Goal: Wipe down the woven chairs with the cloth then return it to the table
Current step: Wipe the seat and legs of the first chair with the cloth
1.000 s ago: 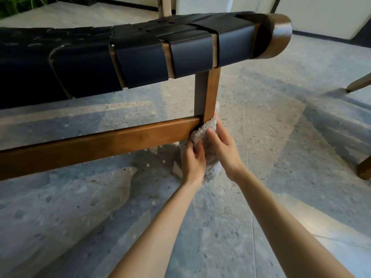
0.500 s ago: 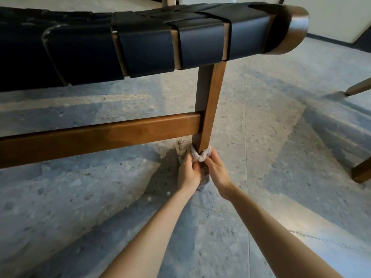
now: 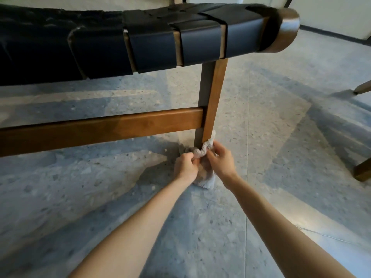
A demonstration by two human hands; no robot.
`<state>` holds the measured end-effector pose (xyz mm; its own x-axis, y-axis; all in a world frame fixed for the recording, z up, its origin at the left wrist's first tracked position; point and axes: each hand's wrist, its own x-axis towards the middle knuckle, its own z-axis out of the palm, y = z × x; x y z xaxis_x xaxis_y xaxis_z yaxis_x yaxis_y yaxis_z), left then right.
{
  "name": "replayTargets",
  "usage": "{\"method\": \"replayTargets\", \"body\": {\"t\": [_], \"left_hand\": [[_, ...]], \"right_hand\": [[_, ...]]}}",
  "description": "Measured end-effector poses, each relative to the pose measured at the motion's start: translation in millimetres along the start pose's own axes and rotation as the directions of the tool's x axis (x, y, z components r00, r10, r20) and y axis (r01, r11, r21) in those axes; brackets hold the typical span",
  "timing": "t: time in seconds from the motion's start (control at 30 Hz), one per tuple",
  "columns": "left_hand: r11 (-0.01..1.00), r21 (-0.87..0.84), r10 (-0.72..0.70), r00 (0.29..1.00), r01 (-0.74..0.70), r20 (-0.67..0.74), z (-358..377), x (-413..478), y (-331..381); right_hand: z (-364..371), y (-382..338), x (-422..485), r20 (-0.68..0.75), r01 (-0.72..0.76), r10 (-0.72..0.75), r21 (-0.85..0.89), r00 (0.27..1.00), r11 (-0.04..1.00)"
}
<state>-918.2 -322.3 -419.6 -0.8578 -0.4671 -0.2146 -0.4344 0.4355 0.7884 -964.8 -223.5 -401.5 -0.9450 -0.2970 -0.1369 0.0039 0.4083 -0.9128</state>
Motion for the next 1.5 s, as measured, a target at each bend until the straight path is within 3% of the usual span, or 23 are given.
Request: {"method": "replayTargets", "body": {"t": [0.13, 0.27, 0.37, 0.47, 0.67, 0.87, 1.03, 1.17, 1.27, 1.4, 1.5], "left_hand": [[0.994, 0.06, 0.08, 0.98, -0.092, 0.18, -35, -3, 4], [0.955, 0.123, 0.194, 0.883, -0.269, 0.428, -75, -8, 30], [0.873, 0.311, 0.167, 0.83, -0.375, 0.533, -111, -15, 43], [0.833, 0.379, 0.135, 0.813, -0.403, 0.566, -154, -28, 43], [0.826, 0.458, 0.131, 0.901, -0.33, 0.413, -240, -70, 4], [0.911, 0.407, -0.028, 0.971, -0.074, 0.239, -318, -112, -53], [0.913, 0.4, -0.111, 0.993, 0.082, 0.049, -382, -140, -103], [0.936, 0.32, -0.161, 0.987, 0.149, 0.012, -427, -158, -141], [0.938, 0.299, -0.189, 0.982, 0.175, 0.018, -458, -167, -166], [0.959, 0.211, -0.195, 0.981, 0.191, -0.002, -495, -173, -196], [0.976, 0.014, -0.218, 0.975, 0.219, -0.047, -513, -172, -213]], "right_hand": [[-12, -5, -10, -0.058, -0.048, 0.041, -0.13, 0.997, 0.99], [-22, -25, -25, -0.088, 0.044, -0.069, -0.26, 0.994, 0.965], [-26, -41, -33, -0.015, 0.158, -0.174, -0.34, 0.985, 0.927], [-23, -63, -40, 0.153, 0.28, -0.242, -0.324, 0.958, 0.904], [19, -117, -52, 0.46, 0.392, -0.266, -0.203, 0.847, 0.897], [97, -161, -71, 0.61, 0.51, -0.315, -0.171, 0.727, 0.843], [169, -199, -91, 0.806, 0.618, -0.214, -0.223, 0.552, 0.754], [226, -221, -112, 0.847, 0.7, -0.25, -0.184, 0.47, 0.69], [262, -238, -127, 0.841, 0.752, -0.281, -0.205, 0.463, 0.626], [303, -253, -140, 0.8, 0.723, -0.282, -0.251, 0.529, 0.644], [335, -252, -150, 0.74, 0.725, -0.328, -0.3, 0.587, 0.62]]}}
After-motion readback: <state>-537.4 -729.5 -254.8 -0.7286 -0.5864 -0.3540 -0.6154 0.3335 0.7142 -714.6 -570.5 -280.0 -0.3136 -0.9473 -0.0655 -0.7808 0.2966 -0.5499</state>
